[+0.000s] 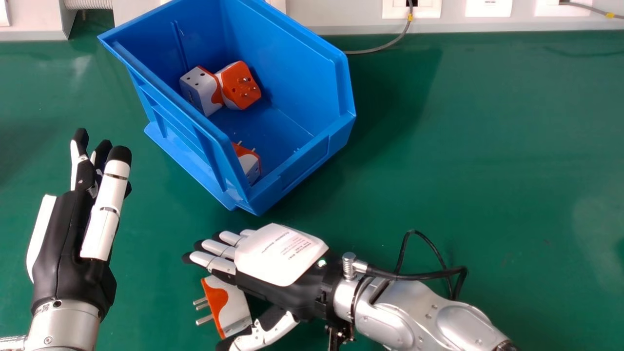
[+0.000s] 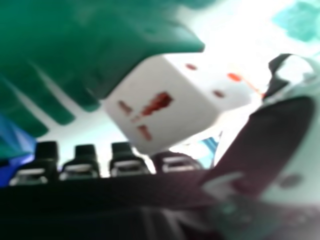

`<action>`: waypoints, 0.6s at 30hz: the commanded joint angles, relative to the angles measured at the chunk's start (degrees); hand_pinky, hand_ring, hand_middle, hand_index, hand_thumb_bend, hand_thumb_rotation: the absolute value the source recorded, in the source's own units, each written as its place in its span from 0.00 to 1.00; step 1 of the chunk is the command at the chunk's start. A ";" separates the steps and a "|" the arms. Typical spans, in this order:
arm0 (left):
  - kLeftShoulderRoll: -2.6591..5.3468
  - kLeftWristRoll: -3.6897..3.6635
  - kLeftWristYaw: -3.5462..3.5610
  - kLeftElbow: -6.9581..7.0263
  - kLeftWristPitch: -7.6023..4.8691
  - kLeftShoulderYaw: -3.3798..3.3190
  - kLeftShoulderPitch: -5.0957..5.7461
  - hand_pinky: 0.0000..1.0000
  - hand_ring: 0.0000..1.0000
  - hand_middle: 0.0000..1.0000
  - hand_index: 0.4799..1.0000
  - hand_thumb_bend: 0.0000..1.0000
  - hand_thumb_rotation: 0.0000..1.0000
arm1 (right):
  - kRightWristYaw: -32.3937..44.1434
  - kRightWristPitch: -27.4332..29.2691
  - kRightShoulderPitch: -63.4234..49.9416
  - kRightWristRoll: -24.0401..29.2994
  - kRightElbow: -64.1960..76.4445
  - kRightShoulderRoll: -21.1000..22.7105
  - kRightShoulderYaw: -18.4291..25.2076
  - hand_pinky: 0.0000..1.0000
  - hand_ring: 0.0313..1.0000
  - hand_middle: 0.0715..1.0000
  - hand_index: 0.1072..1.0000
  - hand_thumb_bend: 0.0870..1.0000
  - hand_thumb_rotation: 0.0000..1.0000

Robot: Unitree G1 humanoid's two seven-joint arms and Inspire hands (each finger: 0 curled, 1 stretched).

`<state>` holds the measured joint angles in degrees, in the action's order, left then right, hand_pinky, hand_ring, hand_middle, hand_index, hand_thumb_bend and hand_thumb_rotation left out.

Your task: Pick all objects and put in blue box

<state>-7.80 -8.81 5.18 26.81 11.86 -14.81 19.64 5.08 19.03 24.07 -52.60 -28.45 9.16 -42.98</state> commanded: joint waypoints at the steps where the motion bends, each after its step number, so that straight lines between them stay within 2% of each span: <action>1: -0.59 0.70 -0.19 2.19 -0.05 0.09 -0.20 0.95 1.00 1.00 1.00 0.39 0.83 | -1.42 -0.15 1.62 -0.25 -0.41 -0.67 -0.20 0.95 1.00 1.00 0.98 0.32 0.70; 8: -0.58 0.60 -0.17 1.70 -0.09 -0.05 -0.56 0.95 1.00 1.00 1.00 0.39 0.83 | -2.40 -0.80 2.57 -1.21 -2.37 -1.13 -1.47 0.96 1.00 1.00 1.00 0.34 0.70; 18: -0.55 0.51 -0.28 1.83 0.67 0.05 -1.17 0.95 1.00 1.00 1.00 0.39 0.83 | -2.43 -1.94 4.86 -2.61 -4.42 -1.68 -3.57 0.96 1.00 1.00 0.98 0.37 0.72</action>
<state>-7.81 -8.56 5.01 27.43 12.64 -14.79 19.04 2.63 17.00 28.16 -54.34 -32.37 7.91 -45.76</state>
